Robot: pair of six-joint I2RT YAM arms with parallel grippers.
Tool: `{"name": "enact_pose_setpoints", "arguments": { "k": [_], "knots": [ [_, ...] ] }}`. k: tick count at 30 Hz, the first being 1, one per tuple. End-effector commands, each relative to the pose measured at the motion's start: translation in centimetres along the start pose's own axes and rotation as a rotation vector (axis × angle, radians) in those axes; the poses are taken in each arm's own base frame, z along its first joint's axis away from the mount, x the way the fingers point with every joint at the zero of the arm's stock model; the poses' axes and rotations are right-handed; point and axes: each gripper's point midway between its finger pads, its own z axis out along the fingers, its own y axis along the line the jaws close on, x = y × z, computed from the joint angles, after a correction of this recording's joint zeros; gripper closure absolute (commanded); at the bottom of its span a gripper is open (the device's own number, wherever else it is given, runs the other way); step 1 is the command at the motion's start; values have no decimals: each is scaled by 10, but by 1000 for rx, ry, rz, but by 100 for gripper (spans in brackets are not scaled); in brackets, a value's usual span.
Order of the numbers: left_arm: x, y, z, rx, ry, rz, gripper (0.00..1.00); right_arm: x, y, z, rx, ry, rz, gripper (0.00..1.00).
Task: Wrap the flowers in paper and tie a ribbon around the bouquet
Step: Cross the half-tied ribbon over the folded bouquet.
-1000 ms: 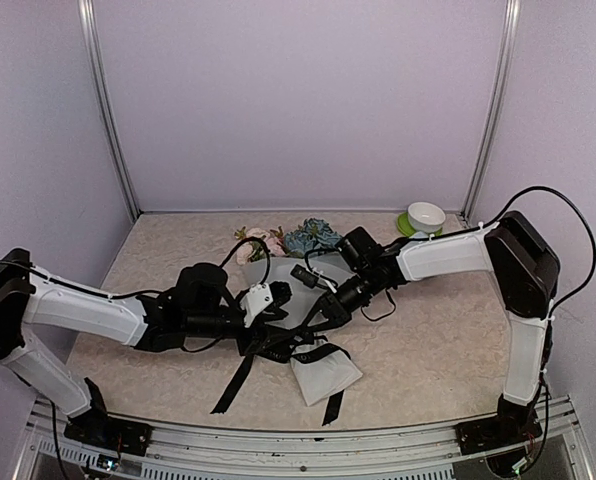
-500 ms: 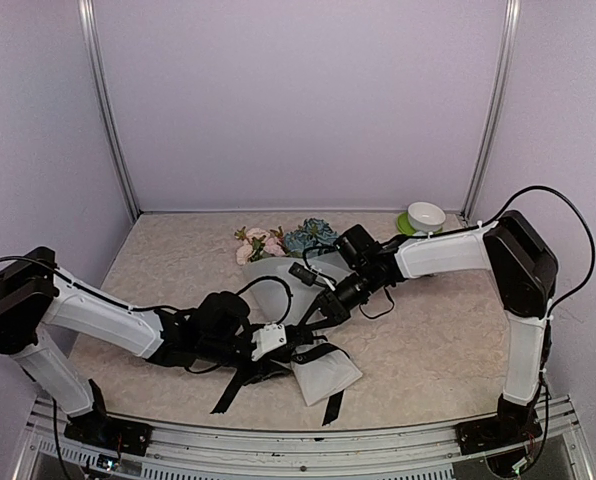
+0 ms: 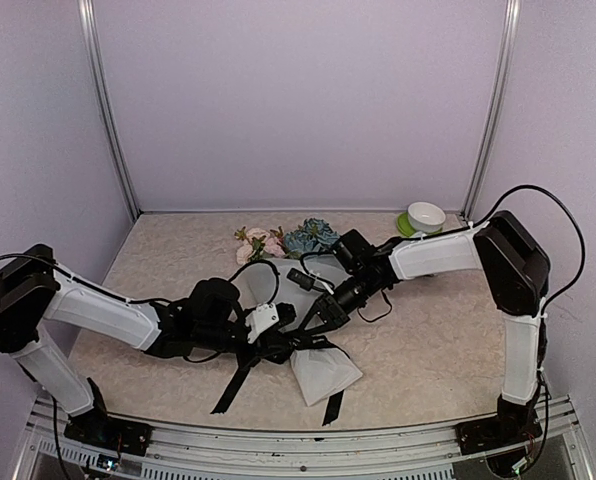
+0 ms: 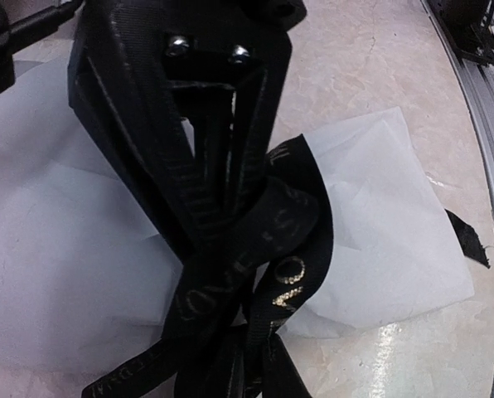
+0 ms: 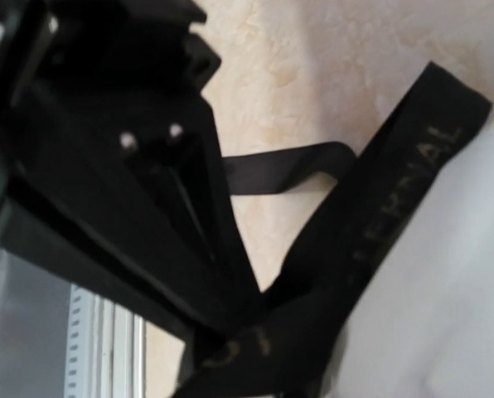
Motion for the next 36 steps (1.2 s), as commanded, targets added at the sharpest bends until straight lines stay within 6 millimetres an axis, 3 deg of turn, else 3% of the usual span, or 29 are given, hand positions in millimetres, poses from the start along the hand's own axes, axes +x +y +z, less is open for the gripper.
{"name": "enact_pose_setpoints", "arguments": {
  "k": [1, 10, 16, 24, 30, 36],
  "knots": [
    [-13, 9, -6, -5, -64, -45, 91, 1, 8, 9, -66, 16, -5, 87],
    [-11, 7, 10, 56, -34, -68, 88, -13, 21, 7, -107, -24, -53, 83],
    [-18, 8, 13, 67, -46, -62, 87, -4, 18, 11, -97, -4, -40, 81],
    [-10, 16, 24, 39, -2, -79, 85, 1, 16, 12, -77, 14, -34, 82],
    [-30, 24, 10, 5, -113, -75, 85, 9, 6, 12, 5, 50, -35, 77],
    [-31, 28, 6, -13, -132, -83, 84, 10, 7, 12, 6, 49, -34, 76]
  ]
}}
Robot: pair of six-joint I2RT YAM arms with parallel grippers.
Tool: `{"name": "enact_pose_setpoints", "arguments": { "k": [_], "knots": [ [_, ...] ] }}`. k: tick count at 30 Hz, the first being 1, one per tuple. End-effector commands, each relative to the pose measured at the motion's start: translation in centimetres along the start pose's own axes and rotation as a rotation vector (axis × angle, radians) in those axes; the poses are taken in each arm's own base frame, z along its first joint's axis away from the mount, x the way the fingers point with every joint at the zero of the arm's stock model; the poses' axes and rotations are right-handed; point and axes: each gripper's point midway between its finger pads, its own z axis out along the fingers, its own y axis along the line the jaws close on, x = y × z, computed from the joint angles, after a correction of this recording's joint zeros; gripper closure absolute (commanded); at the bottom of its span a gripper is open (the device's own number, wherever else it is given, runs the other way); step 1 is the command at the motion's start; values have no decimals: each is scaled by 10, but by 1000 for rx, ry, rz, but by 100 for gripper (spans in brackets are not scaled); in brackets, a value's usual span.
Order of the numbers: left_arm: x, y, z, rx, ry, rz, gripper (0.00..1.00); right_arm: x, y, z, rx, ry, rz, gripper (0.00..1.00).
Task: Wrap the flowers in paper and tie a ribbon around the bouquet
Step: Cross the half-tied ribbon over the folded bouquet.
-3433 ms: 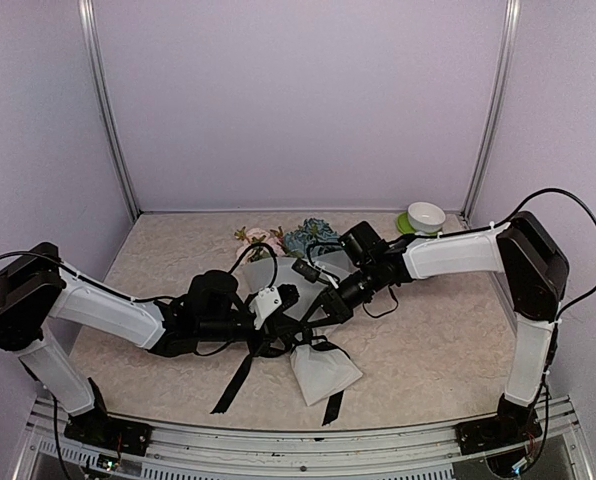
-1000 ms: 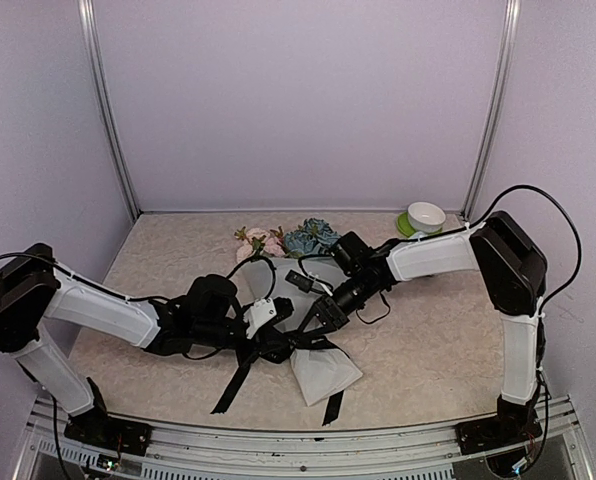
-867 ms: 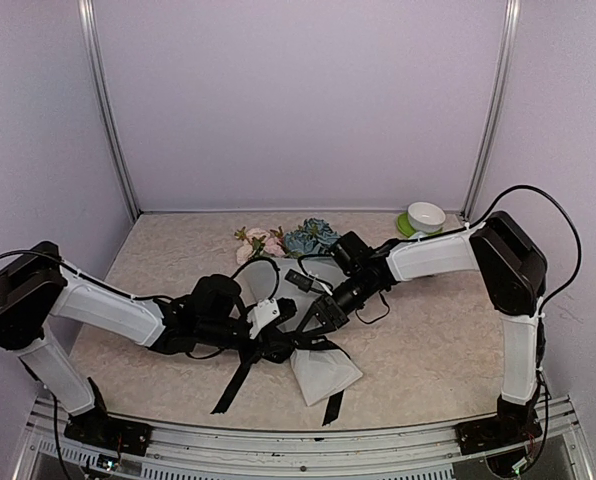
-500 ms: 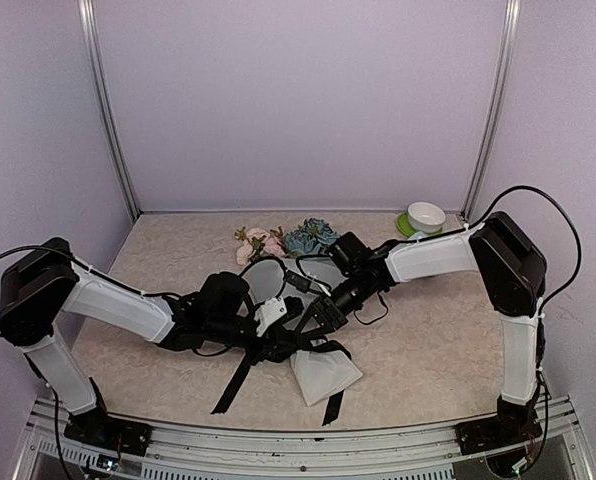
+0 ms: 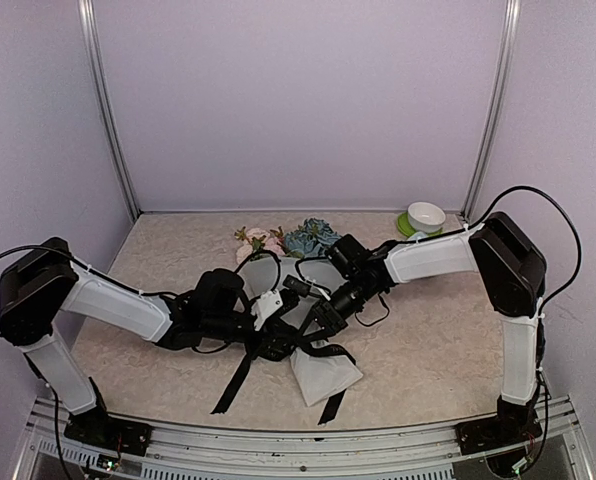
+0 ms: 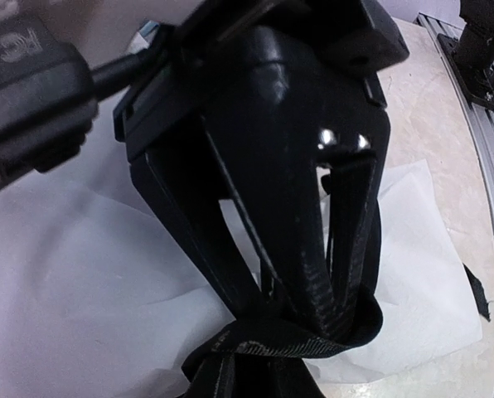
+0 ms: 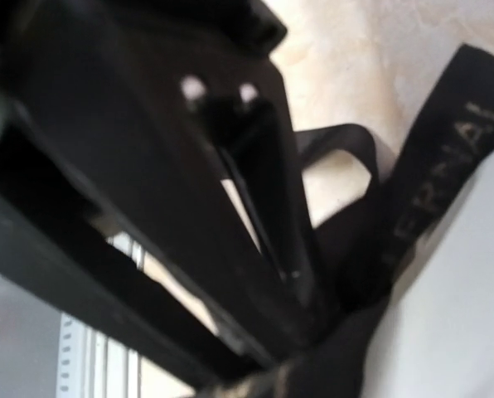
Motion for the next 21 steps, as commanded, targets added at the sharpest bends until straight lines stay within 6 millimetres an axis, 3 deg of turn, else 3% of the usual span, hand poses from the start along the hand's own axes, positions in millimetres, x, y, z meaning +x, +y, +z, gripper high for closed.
{"name": "enact_pose_setpoints", "arguments": {
  "k": [1, 3, 8, 11, 16, 21],
  "knots": [
    [-22, 7, -8, -28, -83, 9, 84, 1, 6, 0, 16, 13, -18, 76],
    [-22, 5, -8, -21, -93, 10, 84, -2, 8, 0, 11, 6, -24, 78],
    [-22, 5, -5, -9, -90, 2, 81, -9, 12, -3, 9, -12, -42, 100],
    [-20, 4, -7, -11, -87, -3, 78, -13, 15, -6, 21, -19, -53, 100],
    [-19, 6, -21, -52, -92, 2, 63, -18, 12, -15, 65, -34, -48, 100],
    [-17, 5, -37, -94, -84, 39, 55, -25, 12, -20, 77, -55, -45, 100]
  ]
}}
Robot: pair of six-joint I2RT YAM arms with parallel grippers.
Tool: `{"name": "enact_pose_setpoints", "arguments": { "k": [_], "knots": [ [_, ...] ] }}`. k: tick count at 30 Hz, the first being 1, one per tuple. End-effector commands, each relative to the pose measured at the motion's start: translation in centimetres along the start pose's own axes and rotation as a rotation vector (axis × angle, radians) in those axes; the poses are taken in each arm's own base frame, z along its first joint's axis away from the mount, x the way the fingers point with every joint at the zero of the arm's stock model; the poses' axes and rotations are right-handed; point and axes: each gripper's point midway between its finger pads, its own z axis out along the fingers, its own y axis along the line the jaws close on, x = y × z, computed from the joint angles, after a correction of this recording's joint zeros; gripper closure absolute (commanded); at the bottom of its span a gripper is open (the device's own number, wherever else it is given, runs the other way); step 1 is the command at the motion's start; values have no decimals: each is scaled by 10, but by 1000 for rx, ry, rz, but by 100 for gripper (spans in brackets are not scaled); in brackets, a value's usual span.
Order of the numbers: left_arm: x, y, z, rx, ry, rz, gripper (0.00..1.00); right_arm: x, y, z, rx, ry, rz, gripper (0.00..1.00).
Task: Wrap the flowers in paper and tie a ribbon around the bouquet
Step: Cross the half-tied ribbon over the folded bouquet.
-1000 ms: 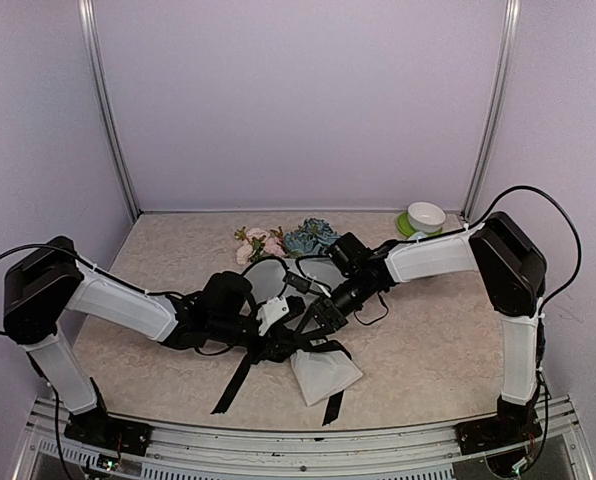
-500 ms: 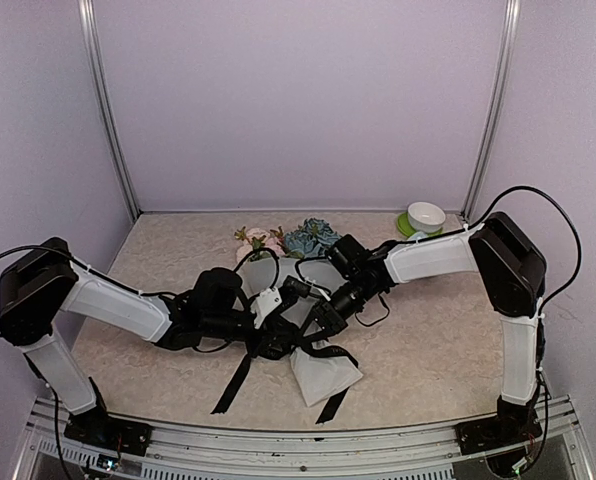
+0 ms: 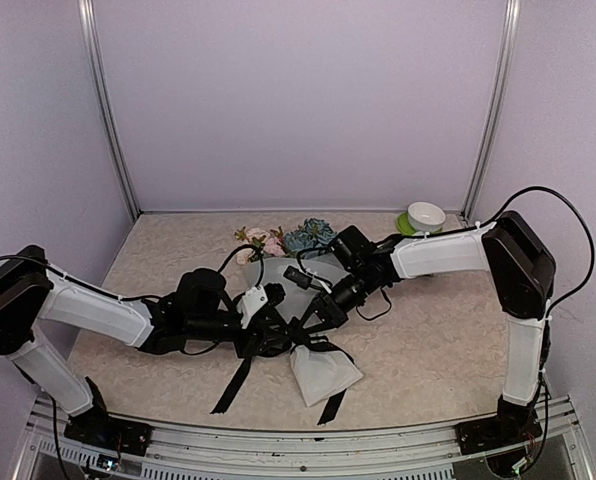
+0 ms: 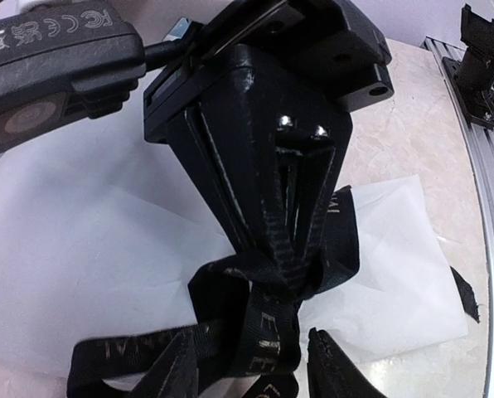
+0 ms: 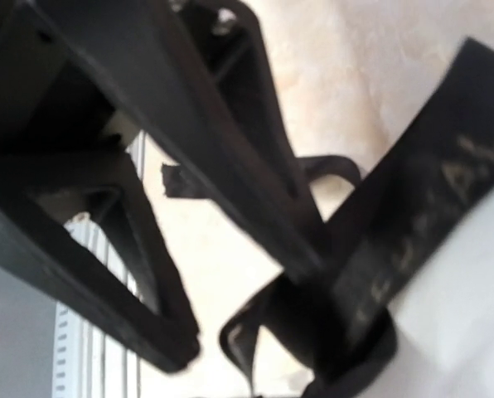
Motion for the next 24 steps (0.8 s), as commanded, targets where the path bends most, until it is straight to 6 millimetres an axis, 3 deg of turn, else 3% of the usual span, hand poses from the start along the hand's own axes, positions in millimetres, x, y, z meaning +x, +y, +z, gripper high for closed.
{"name": "enact_pose_setpoints", "arguments": {
  "k": [1, 6, 13, 19, 24],
  "knots": [
    [-5, 2, -13, -55, 0, 53, 55, -14, 6, -11, 19, -38, -27, 100],
    [-12, -7, -8, -48, 6, 116, 58, -12, 1, -9, 34, -29, -8, 100],
    [-24, 0, 1, -40, -50, 88, 59, -7, -5, -7, 56, -21, 9, 99],
    [-40, -12, 2, 198, -125, -177, 69, -6, -10, -7, 78, -19, 19, 99],
    [-49, -4, 3, 147, -136, -456, 77, -7, -10, -7, 85, -32, 23, 99]
  ]
}}
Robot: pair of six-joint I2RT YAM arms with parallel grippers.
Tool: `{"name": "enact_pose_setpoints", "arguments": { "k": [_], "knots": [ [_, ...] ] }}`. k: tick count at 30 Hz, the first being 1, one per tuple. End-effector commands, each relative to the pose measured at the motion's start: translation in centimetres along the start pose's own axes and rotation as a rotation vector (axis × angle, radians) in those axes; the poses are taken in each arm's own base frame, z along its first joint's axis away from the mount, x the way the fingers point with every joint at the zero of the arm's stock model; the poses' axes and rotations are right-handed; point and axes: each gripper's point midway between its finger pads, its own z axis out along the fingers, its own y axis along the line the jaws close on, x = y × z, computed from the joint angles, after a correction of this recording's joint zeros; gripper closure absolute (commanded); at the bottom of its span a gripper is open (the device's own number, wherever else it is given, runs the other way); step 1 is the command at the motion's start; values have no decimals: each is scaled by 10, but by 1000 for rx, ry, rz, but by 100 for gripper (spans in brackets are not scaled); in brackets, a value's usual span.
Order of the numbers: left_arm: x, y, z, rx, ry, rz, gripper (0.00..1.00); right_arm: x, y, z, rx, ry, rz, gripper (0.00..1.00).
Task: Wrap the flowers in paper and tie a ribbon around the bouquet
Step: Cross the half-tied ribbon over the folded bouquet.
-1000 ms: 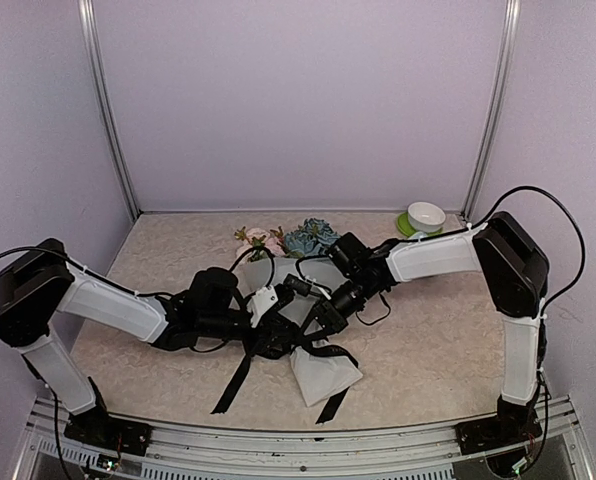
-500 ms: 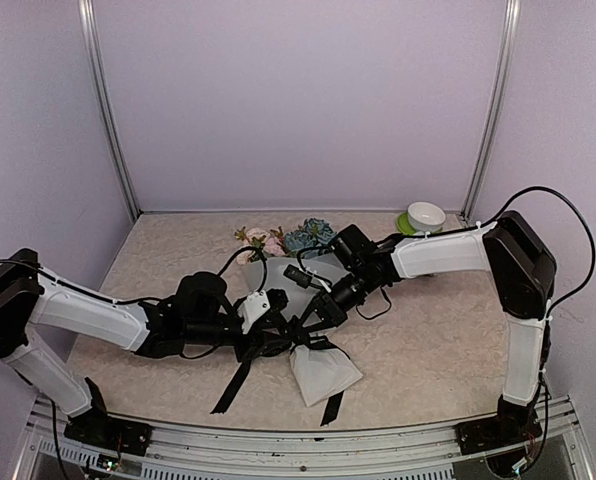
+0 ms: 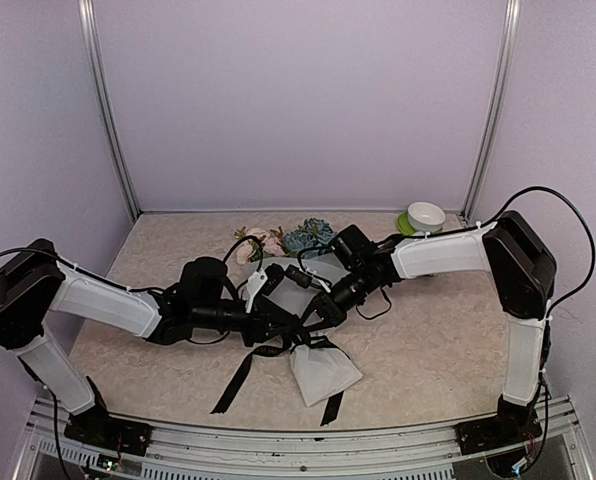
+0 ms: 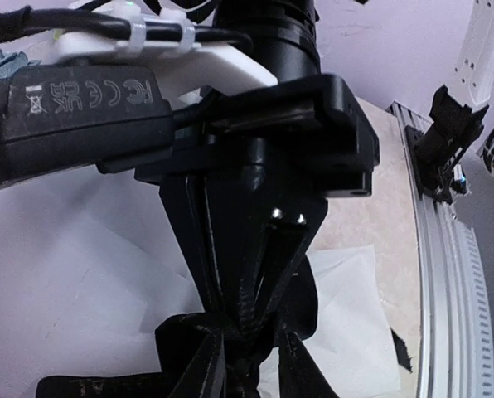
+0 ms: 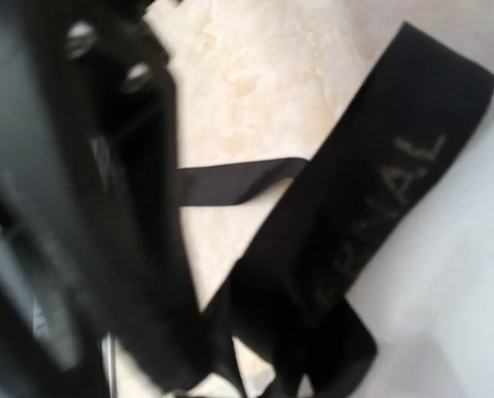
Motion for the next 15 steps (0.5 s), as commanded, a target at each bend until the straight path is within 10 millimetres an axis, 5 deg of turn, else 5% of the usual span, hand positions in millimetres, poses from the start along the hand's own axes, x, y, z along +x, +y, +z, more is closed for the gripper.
{"name": "enact_pose_setpoints", "arguments": {
  "k": [1, 6, 15],
  "knots": [
    [-24, -7, 1, -14, -84, -261, 77, -4, -1, -5, 20, -25, 2, 99],
    [-26, -2, 3, -219, -119, -416, 82, -5, 1, -5, 20, -37, 5, 99],
    [-6, 10, 15, -272, -38, -487, 85, -3, 3, -4, 16, -35, 2, 99]
  ]
}}
